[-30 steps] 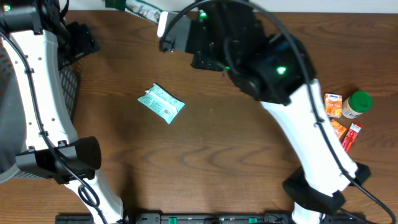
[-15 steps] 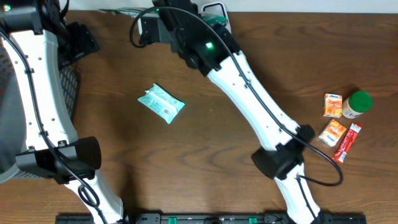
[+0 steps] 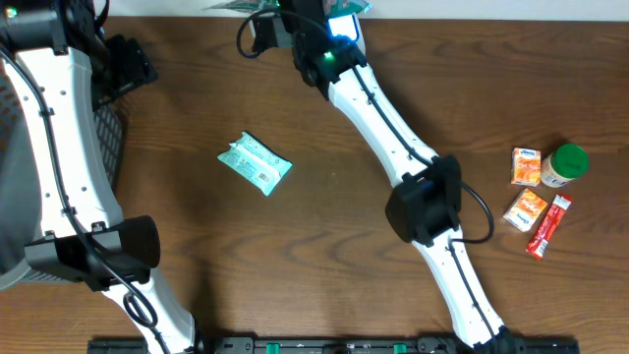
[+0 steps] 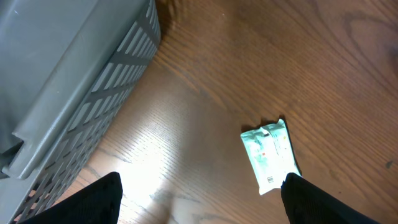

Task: Scan the item barcode
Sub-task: 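Raise the glove package to the white scanner at the back, then swing the glove package right toward the right table edge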

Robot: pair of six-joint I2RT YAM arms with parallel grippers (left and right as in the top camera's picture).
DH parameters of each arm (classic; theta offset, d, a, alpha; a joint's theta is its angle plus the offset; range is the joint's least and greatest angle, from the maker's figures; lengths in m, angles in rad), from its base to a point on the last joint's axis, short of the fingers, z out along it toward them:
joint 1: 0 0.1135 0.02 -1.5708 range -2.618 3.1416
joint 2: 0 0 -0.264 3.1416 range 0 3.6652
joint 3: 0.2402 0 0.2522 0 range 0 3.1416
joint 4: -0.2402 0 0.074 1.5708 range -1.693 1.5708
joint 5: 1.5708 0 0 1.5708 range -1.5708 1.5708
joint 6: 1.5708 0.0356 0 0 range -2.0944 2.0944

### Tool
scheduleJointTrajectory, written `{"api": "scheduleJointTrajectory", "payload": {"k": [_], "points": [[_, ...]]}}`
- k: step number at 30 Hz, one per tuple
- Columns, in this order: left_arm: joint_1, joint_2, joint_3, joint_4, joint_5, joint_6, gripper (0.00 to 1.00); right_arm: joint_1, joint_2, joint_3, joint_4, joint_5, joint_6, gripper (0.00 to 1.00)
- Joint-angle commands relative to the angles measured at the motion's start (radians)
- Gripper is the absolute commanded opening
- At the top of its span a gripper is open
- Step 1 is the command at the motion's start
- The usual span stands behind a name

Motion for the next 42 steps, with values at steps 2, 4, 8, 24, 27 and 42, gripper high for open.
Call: {"api": "scheduleJointTrajectory", "payload": {"k": [2,4,8,24,27,42], "points": [[0.004,0.007,0.004,-0.056,-0.013,0.014,0.82,-0.016,0.064,0.012,0.095,0.0,-0.048,0.01],[0.004,0.007,0.004,-0.056,-0.013,0.014,0.82,-0.022,0.086,0.012,0.117,-0.039,-0.048,0.01],[0.004,0.007,0.004,-0.056,-0.013,0.014,0.82,-0.027,0.118,0.012,0.114,-0.127,-0.046,0.01],[0.004,0.007,0.004,-0.056,-0.013,0.014,0.82,-0.047,0.158,0.01,-0.025,-0.175,0.245,0.01],[0.004,0.007,0.004,-0.056,-0.013,0.014,0.83,-0.057,0.158,0.01,-0.043,-0.219,0.277,0.01],[0.004,0.007,0.004,-0.056,-0.013,0.014,0.82,-0.08,-0.032,0.014,0.085,-0.338,0.769,0.01]]}}
